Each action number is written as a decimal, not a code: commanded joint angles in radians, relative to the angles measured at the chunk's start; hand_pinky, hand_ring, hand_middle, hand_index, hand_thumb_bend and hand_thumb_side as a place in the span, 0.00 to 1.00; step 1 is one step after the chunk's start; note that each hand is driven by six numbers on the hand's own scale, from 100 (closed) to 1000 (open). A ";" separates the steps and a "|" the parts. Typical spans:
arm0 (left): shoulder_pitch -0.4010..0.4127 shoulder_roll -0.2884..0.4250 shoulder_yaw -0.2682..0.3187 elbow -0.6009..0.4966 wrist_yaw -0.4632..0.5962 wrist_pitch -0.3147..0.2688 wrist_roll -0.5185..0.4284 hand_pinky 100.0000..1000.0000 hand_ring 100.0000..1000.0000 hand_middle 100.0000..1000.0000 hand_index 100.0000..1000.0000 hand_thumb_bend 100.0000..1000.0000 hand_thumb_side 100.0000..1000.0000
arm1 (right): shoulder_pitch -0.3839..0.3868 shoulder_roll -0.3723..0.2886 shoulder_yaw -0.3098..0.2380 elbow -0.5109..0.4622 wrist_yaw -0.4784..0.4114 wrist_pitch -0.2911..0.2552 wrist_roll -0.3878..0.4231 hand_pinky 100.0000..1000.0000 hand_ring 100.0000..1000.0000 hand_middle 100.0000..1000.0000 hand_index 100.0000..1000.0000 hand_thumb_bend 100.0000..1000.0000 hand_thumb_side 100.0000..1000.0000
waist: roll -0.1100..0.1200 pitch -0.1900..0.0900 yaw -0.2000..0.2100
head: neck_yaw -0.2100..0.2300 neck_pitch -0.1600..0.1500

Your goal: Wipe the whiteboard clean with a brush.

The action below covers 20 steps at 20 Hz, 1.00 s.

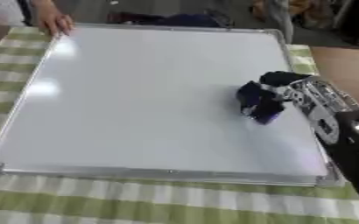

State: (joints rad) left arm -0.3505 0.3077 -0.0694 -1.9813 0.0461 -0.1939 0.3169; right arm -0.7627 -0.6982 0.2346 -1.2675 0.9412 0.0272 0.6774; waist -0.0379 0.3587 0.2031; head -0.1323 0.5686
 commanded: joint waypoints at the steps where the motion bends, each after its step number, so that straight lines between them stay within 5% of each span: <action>1: -0.010 0.017 0.002 -0.019 -0.001 -0.002 -0.004 0.60 0.78 0.76 0.65 0.06 1.00 | 0.011 -0.015 0.013 0.027 -0.002 -0.006 0.012 0.53 0.67 0.41 0.63 0.00 0.61 | 0.006 -0.010 -0.001 | 0.003 -0.012; 20: -0.010 0.014 0.001 -0.019 0.004 -0.001 -0.006 0.60 0.77 0.76 0.65 0.07 1.00 | -0.015 0.060 0.132 -0.165 -0.116 -0.052 0.131 0.51 0.63 0.36 0.60 0.00 0.61 | 0.000 -0.038 -0.010 | -0.008 -0.004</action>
State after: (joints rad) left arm -0.3511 0.3077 -0.0696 -1.9813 0.0472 -0.1949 0.3152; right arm -0.7656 -0.6410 0.3588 -1.4138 0.8342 -0.0234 0.7991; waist -0.0395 0.3421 0.1917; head -0.1362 0.5688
